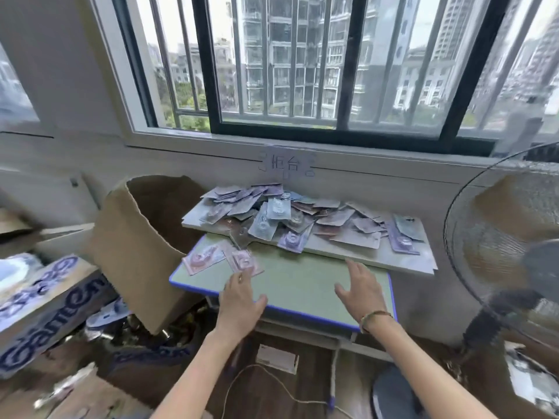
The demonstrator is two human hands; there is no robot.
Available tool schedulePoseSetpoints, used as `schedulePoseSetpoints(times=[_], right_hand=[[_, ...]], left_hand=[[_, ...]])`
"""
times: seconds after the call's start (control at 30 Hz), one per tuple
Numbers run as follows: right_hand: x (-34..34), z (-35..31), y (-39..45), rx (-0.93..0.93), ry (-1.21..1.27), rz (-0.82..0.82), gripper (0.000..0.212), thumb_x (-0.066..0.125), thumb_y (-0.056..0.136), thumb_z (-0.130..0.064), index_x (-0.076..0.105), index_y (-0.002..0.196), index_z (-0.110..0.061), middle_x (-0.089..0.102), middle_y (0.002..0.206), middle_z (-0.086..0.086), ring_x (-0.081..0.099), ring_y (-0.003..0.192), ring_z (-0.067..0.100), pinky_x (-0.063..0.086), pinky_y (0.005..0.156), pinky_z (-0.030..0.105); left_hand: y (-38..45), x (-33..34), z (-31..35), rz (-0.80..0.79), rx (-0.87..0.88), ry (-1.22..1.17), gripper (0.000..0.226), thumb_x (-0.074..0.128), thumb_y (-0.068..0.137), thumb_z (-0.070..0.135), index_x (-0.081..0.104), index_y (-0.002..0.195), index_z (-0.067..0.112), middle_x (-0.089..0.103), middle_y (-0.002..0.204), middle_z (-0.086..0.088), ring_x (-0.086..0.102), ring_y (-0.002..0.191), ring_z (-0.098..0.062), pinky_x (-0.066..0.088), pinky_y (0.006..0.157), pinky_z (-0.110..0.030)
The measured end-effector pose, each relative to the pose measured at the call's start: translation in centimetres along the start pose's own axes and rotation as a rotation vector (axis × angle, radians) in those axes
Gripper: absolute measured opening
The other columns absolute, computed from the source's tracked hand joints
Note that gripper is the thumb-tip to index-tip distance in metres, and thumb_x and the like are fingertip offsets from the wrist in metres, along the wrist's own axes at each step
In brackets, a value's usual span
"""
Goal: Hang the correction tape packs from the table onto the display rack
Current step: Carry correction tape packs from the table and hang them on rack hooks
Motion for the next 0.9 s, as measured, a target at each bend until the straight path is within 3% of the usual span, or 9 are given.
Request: schedulePoseSetpoints(times=[0.17,0.4,0.6,0.73,0.9], right_hand=[[1.9,0.5,6.0,0.024,0.032,-0.031,0.073,0.055,0.092,-0.034,0.02,0.149,-0.006,0.034,0.149,0.011,0.03,0.137,0.024,0.021,0.111,0.028],[5.7,-1.4,13.9,0.069,0.08,-0.112,0.073,0.059,0.09,-0.034,0.022,0.147,-0.008,0.033,0.149,0.012,0.03,0.136,0.027,0.026,0.11,0.032],[8.3,-5.0,21.6,0.108,0.06,-0.127,0.071,0.06,0.089,-0.038,0.027,0.144,-0.008,0.039,0.142,0.014,0.036,0.132,0.028,0.03,0.105,0.033],[10.3,-7.9,26.4,0.137,0.078,-0.149,0.078,0.061,0.088,-0.043,0.024,0.146,-0.008,0.037,0.146,0.014,0.033,0.135,0.028,0.029,0.111,0.037],[13.2,-10.5,31.9,0.205,0.09,-0.169,0.08,0.066,0.081,-0.05,0.032,0.139,-0.008,0.044,0.136,0.019,0.041,0.127,0.034,0.039,0.099,0.04]], left_hand=[[4.9,0.8,0.0,0.012,-0.041,-0.065,0.064,0.061,0.091,0.027,0.032,0.145,0.009,0.039,0.141,-0.008,0.034,0.133,-0.026,0.027,0.107,-0.035],[13.8,1.3,-2.2,0.018,-0.072,-0.113,0.067,0.062,0.088,0.021,0.031,0.146,0.006,0.038,0.146,-0.011,0.032,0.136,-0.026,0.02,0.11,-0.033],[22.1,1.4,-4.1,0.016,-0.028,-0.158,0.067,0.061,0.091,0.023,0.029,0.147,0.004,0.039,0.143,-0.014,0.037,0.132,-0.027,0.03,0.11,-0.037],[26.4,2.3,-5.1,-0.051,0.03,-0.158,0.069,0.061,0.092,0.026,0.027,0.148,0.006,0.036,0.144,-0.012,0.035,0.134,-0.025,0.027,0.11,-0.031],[29.5,3.7,-6.4,-0.153,0.071,-0.185,0.068,0.058,0.094,0.027,0.024,0.149,0.009,0.032,0.147,-0.009,0.033,0.135,-0.022,0.027,0.112,-0.03]])
Point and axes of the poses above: each hand's wrist, its own y-axis towards the middle knuckle, its own x-axis out of the palm, z = x × y, the point moved 10 cm from there along y, towards the middle knuckle
